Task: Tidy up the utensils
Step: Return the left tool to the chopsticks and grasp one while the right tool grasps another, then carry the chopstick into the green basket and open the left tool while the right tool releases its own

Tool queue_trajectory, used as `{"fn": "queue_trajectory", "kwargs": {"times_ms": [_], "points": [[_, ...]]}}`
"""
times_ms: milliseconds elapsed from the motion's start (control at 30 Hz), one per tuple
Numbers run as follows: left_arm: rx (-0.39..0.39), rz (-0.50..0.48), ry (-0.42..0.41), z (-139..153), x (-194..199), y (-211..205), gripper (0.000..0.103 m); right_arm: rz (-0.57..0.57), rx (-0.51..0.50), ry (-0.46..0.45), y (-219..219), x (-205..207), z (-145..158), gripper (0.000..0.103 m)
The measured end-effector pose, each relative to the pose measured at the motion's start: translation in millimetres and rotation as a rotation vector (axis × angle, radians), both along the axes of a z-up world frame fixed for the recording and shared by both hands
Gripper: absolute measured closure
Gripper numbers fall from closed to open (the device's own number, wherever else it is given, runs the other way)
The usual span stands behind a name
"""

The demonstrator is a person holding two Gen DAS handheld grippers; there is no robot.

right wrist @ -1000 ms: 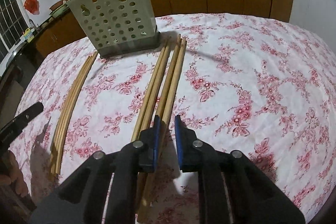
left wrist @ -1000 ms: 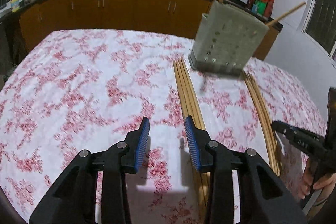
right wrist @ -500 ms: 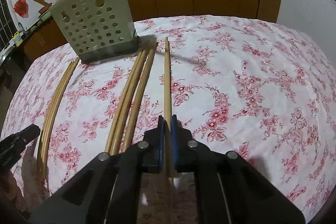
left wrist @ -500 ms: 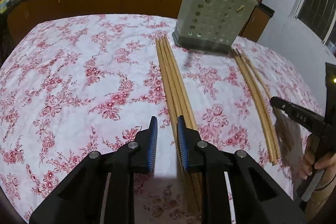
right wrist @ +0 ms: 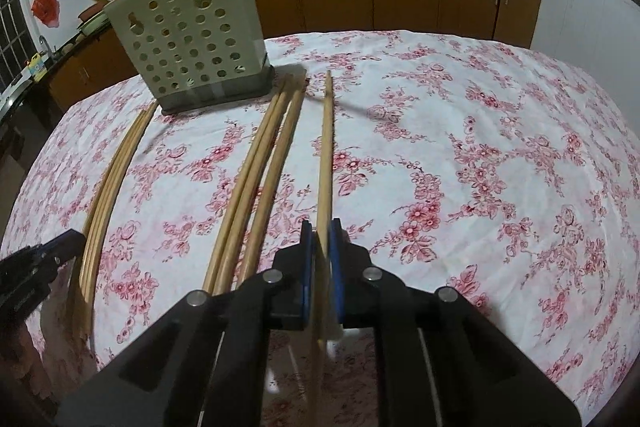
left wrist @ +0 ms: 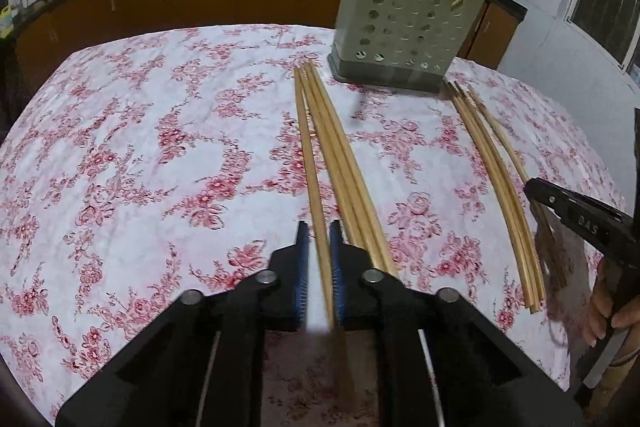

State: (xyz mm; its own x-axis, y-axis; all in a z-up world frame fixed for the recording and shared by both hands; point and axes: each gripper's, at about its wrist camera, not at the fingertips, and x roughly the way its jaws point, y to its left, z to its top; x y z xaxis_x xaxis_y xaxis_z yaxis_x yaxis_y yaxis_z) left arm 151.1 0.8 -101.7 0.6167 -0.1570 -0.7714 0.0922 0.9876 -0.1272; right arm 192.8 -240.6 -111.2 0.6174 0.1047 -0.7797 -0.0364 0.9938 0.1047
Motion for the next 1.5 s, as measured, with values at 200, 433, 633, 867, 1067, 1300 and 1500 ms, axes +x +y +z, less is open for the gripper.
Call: {"fn": "queue_trajectory", "kwargs": {"times_ms": [200,433,633,867,1067,1300,1500], "points": [[0.015,0.078,-0.001,1.1,13.6,25.6,0.096,-0.034,-0.031,-0.015,-7.3,6.6,-0.6,0.094],[-0.003,0.133,-0.014,1.5,22.2,50.3,0.095,-0.073,-0.041,-0.035,-18.8,14.0,-3.0,0.094],[-0.027,0.136,-0.013,1.5,21.6,54.9,0.095,-0.073,-0.03,-0.034,-21.2,15.1,-4.6,0.094],[-0.044,0.14,-0.012,1.2,22.4,55.1,0.095,-0.073,-0.029,-0.033,-21.1,15.1,-4.0,0.094],[-0.058,0.142,-0.012,1.1,22.0,55.3,0.095,-0.076,-0.019,-0.033,-21.4,15.4,-3.8,0.094],[-0.057,0.141,-0.012,1.2,21.8,55.4,0.095,-0.078,-0.004,-0.034,-23.8,13.4,-3.7,0.094],[0.005,0.117,-0.011,2.2,12.4,49.3,0.095,-0.06,-0.019,-0.034,-21.7,3.2,-3.5,0.094]]}}
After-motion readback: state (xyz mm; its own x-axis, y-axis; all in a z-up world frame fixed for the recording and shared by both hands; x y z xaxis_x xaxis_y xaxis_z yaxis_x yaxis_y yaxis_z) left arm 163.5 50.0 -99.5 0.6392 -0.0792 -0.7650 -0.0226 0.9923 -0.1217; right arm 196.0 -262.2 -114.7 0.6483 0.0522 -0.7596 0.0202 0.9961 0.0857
